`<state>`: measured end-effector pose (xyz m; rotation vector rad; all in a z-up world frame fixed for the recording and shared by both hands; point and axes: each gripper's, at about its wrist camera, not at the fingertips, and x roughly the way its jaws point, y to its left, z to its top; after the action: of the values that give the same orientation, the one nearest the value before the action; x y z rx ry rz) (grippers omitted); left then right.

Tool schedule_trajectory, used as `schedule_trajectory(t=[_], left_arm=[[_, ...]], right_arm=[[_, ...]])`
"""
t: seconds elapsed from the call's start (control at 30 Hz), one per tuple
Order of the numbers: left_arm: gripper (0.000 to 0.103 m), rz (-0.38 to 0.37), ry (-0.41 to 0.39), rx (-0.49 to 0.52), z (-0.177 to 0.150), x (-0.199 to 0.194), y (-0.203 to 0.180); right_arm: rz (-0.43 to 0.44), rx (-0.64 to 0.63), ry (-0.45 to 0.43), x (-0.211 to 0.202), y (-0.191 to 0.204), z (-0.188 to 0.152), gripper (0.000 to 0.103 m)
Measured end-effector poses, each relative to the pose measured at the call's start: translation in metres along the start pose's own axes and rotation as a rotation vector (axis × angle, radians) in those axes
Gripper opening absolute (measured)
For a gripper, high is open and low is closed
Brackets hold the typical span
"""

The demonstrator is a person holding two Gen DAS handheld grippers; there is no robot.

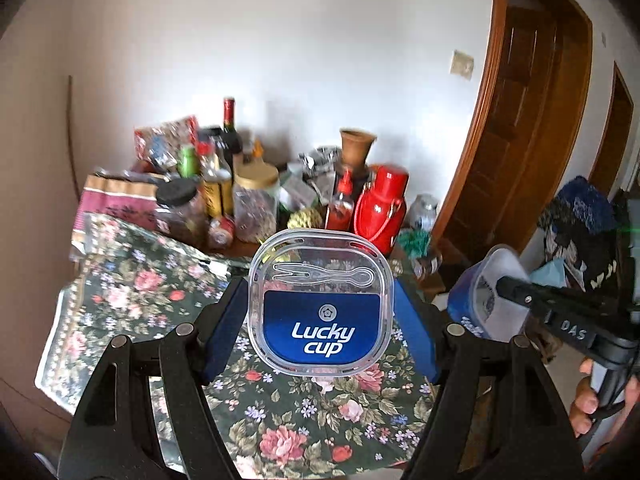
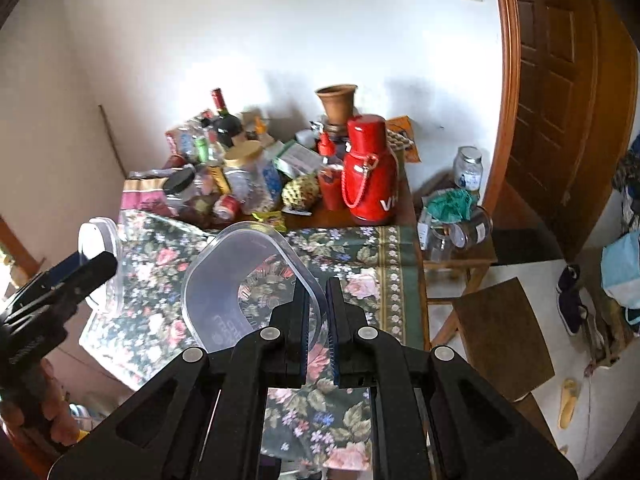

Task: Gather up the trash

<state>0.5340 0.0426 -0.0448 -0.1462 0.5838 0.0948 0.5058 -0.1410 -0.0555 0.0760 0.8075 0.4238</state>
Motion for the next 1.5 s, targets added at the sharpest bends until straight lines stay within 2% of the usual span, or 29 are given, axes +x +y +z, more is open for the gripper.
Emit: schedule_trajectory(t=[0.23, 0.4, 0.77, 0.97, 1.13, 1.37, 1.5], left_arm=[[0.072, -0.003, -0.094, 0.004, -0.005, -0.064, -0.003], [0.072, -0.036, -0.121, 0.013, -0.019, -0.100, 0.005], [0.072, -0.084, -0.123, 0.065, -0.084, -0.191, 0.045], [0.072, -0.102, -0.070, 0.079, -0.131, -0.238, 0.072], [0.072, -0.141, -0.017, 0.073, -0.162, -0.260, 0.088], [0.072, -0.162, 0.061, 0.068, -0.195, -0.263, 0.095], [0.072, -0.167, 0.119, 0.056, -0.211, -0.251, 0.096]], right_arm=[[0.020, -0.031, -0.065, -0.041, 0.021, -0.008, 0.007], [0.013, -0.031, -0.104, -0.070, 0.042, -0.024, 0.007], [-0.023, -0.009, -0.109, -0.121, 0.107, -0.094, 0.007], [-0.042, 0.024, -0.104, -0.151, 0.143, -0.141, 0.007], [-0.069, 0.039, -0.064, -0.166, 0.159, -0.178, 0.007], [-0.100, 0.069, 0.016, -0.164, 0.163, -0.209, 0.007], [-0.107, 0.081, 0.067, -0.155, 0.158, -0.229, 0.007]])
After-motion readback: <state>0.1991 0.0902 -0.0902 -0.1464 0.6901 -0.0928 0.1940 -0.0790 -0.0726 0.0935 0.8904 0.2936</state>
